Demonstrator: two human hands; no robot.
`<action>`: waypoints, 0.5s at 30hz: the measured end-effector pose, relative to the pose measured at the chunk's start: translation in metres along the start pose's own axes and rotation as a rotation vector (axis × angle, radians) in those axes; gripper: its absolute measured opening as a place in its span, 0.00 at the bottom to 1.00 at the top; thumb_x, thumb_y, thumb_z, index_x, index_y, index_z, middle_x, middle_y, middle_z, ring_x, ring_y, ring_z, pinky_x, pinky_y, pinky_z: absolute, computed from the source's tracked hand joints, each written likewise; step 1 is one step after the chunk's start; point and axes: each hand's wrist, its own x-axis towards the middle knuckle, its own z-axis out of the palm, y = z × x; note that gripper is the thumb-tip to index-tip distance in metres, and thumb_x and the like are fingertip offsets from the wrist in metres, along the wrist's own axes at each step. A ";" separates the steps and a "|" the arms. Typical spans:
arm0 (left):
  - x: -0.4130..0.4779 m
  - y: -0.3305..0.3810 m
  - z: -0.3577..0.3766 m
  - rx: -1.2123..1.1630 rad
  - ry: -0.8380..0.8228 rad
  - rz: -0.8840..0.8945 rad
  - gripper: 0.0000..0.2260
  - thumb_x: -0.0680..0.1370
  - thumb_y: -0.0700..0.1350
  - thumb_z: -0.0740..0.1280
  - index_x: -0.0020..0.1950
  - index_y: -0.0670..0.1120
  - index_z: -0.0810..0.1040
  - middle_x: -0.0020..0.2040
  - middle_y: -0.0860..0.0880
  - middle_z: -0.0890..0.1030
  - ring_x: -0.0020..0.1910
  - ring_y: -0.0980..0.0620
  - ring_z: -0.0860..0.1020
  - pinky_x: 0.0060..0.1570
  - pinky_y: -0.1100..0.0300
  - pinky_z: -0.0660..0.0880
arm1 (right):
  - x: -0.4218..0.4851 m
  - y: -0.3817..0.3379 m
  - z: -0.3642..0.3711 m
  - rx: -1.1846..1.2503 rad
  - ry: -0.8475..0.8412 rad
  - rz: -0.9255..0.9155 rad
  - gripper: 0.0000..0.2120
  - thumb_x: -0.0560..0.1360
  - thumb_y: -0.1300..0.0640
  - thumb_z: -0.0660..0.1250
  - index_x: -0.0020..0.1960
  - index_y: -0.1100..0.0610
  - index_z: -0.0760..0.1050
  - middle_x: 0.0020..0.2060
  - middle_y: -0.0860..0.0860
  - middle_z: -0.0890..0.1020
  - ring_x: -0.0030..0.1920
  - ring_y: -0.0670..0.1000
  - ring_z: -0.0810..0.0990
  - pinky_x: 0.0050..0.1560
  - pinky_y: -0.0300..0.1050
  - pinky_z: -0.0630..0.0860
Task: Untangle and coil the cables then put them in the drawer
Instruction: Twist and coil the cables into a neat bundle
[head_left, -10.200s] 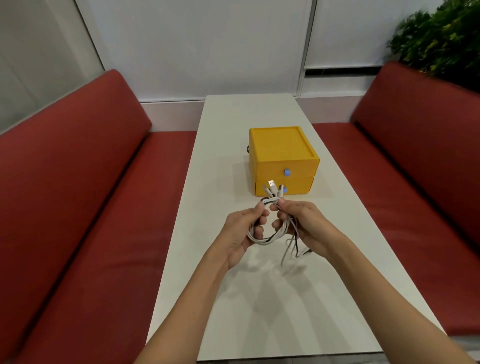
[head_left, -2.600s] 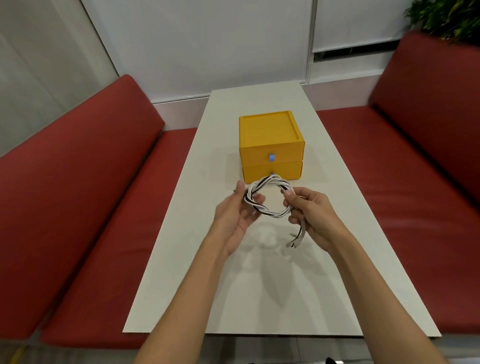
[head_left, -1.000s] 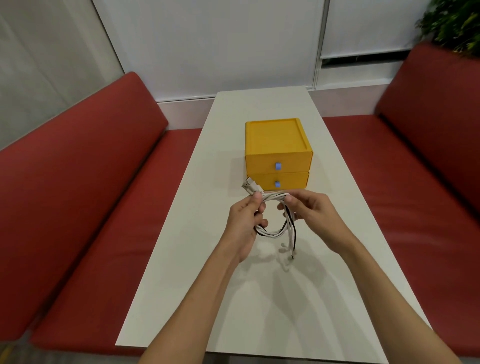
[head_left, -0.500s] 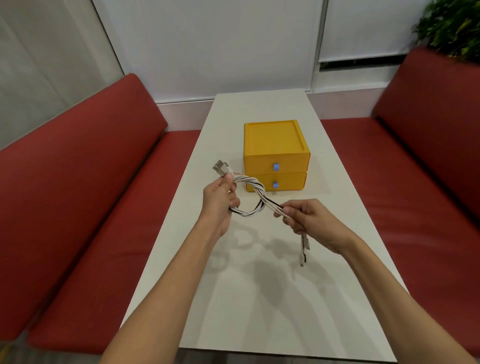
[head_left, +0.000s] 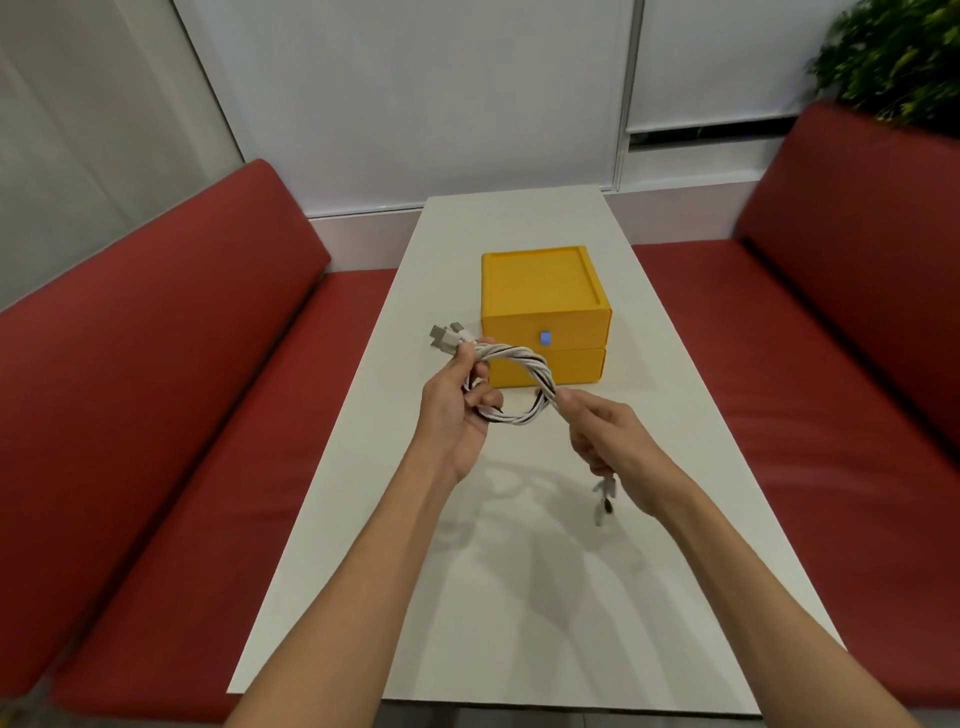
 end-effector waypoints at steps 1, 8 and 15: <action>-0.002 -0.001 -0.001 -0.038 -0.023 -0.041 0.12 0.83 0.47 0.58 0.50 0.43 0.79 0.33 0.51 0.70 0.22 0.59 0.62 0.30 0.66 0.67 | 0.001 -0.002 0.003 0.047 0.014 0.004 0.16 0.74 0.41 0.64 0.54 0.50 0.82 0.26 0.47 0.61 0.27 0.46 0.58 0.27 0.37 0.56; -0.011 0.010 -0.035 0.187 0.007 -0.255 0.09 0.78 0.48 0.64 0.51 0.44 0.77 0.51 0.45 0.80 0.47 0.48 0.79 0.50 0.53 0.75 | 0.005 -0.013 -0.015 0.150 0.076 -0.016 0.11 0.73 0.51 0.69 0.47 0.59 0.83 0.23 0.46 0.58 0.24 0.46 0.54 0.23 0.36 0.53; -0.011 0.038 -0.013 0.962 -0.072 0.227 0.21 0.80 0.57 0.62 0.70 0.49 0.72 0.65 0.51 0.77 0.63 0.54 0.75 0.58 0.60 0.71 | 0.001 -0.026 -0.021 -0.056 -0.009 -0.055 0.12 0.74 0.52 0.69 0.47 0.61 0.84 0.20 0.46 0.59 0.23 0.46 0.54 0.25 0.37 0.53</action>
